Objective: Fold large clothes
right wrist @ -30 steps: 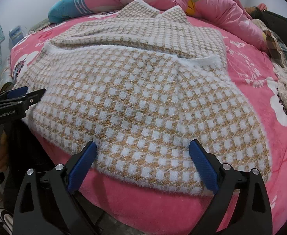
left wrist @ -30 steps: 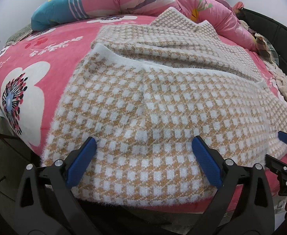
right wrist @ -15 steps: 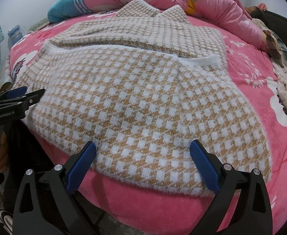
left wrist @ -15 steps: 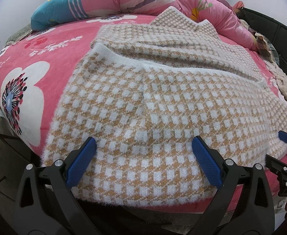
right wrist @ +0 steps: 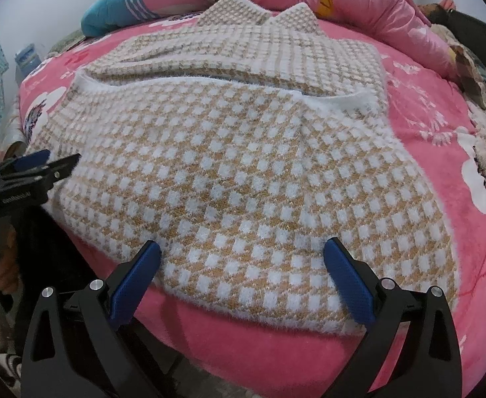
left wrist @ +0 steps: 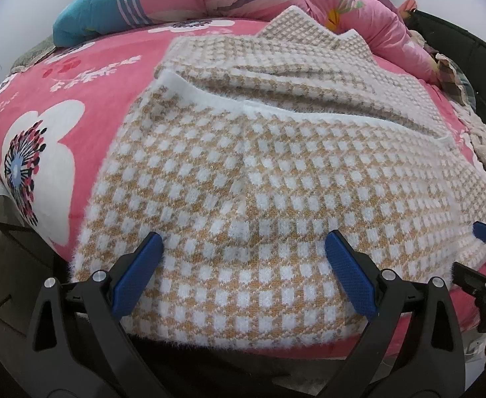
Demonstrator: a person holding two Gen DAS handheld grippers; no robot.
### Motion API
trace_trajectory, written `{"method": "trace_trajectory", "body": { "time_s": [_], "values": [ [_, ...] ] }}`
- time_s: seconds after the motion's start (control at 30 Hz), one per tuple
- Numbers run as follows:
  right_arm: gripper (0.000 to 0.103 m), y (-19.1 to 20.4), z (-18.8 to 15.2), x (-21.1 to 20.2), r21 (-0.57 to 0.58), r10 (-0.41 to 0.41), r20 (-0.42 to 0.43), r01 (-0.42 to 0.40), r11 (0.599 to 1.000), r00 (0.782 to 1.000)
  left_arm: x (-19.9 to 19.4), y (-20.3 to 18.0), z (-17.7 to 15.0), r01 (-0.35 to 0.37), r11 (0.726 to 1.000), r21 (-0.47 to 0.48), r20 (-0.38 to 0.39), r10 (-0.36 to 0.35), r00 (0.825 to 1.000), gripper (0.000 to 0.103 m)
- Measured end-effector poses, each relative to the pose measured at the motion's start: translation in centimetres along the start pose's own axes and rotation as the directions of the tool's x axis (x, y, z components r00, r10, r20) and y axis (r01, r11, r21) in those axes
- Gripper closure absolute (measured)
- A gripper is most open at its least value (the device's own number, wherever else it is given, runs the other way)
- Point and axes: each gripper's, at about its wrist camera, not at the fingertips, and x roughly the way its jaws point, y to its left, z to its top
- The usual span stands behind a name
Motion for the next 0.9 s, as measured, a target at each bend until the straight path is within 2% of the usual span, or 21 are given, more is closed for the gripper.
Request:
{"method": "trace_trajectory", "body": {
  "time_s": [0.1, 0.37, 0.7, 0.9],
  "values": [
    [0.007, -0.3, 0.8, -0.6, 0.005, 0.008, 0.0, -0.008, 1.0, 1.0, 0.0, 0.1, -0.2, 0.001, 1.0, 0.0, -0.005, -0.001, 1.0, 0.008],
    [0.007, 0.2, 3.4, -2.2, 0.005, 0.033, 0.071, -0.034, 0.999, 0.997, 0.2, 0.1, 0.1, 0.001, 1.0, 0.001, -0.01, -0.001, 1.0, 0.008],
    [0.007, 1.8, 6.1, -0.4, 0.014, 0.072, 0.095, -0.073, 0.997, 0.993, 0.4, 0.0, 0.8, 0.001, 1.0, -0.001, -0.017, -0.001, 1.0, 0.008],
    [0.007, 1.8, 7.1, 1.6, 0.047, 0.092, 0.055, -0.094, 0.994, 0.994, 0.3, 0.1, 0.3, 0.006, 1.0, -0.001, -0.021, -0.006, 1.0, 0.008]
  ]
}}
